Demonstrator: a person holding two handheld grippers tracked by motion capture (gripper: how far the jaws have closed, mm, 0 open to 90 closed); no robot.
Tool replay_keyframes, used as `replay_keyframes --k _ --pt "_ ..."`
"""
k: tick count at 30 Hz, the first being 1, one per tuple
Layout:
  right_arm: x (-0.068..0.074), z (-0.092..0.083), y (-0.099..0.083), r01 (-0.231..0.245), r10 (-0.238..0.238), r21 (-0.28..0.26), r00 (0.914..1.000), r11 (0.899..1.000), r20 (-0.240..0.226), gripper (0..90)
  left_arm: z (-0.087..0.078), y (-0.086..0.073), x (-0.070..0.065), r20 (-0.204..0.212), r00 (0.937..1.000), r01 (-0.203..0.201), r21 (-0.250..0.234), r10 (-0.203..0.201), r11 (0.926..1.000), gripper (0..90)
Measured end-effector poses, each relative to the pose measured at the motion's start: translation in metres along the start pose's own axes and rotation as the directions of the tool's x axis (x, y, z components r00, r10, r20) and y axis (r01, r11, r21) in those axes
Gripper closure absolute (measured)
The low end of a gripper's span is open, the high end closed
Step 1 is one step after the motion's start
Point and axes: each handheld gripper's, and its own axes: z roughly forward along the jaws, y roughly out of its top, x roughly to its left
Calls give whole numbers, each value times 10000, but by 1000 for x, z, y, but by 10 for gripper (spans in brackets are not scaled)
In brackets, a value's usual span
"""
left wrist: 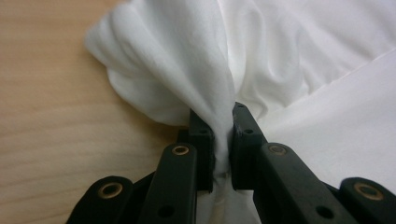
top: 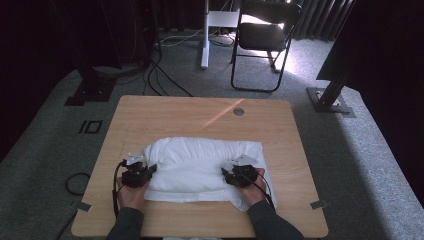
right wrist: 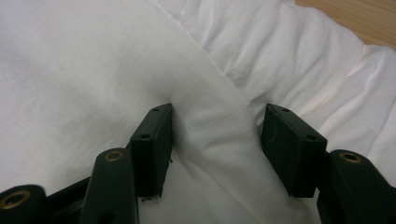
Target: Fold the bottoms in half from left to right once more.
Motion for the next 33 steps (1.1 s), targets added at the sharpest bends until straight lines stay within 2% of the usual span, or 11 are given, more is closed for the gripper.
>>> replay_keyframes --k 1,10,11,13,23,28,31,32,33 --pt "0 0 0 9 -9 0 10000 10000 9 428 -6 3 1 266 9996 -6 -344 15 9994 828" --pt "0 0 0 -41 41 -5 10000 10000 -18 426 -20 12 3 786 9969 15 -1043 67 9945 829" --pt "-1 0 0 -47 47 -4 10000 10000 -30 426 -24 14 2 880 9958 -151 -1271 264 9918 829" --pt "-1 0 0 -83 83 -15 10000 10000 -50 425 -27 18 1 979 9947 -185 -1408 325 9899 829" --pt "-3 -3 4 -167 169 161 9998 9997 -102 415 -37 36 -9 1162 9898 -593 -1926 828 9795 829" --pt "-8 -9 5 -346 346 130 9994 9993 21 411 -39 41 -11 1189 9890 -622 -2062 882 9765 829" --pt "-13 -20 7 -414 420 -162 9986 9990 331 425 -42 46 -14 1249 9868 -729 -2259 1031 9714 829" --pt "-13 -20 7 -414 420 -162 9986 9990 331 425 -42 46 -14 1249 9868 -729 -2259 1031 9714 829" --pt "-12 -24 11 -407 418 -386 9987 9984 287 425 -43 48 -16 1258 9862 -766 -2328 1081 9695 829"
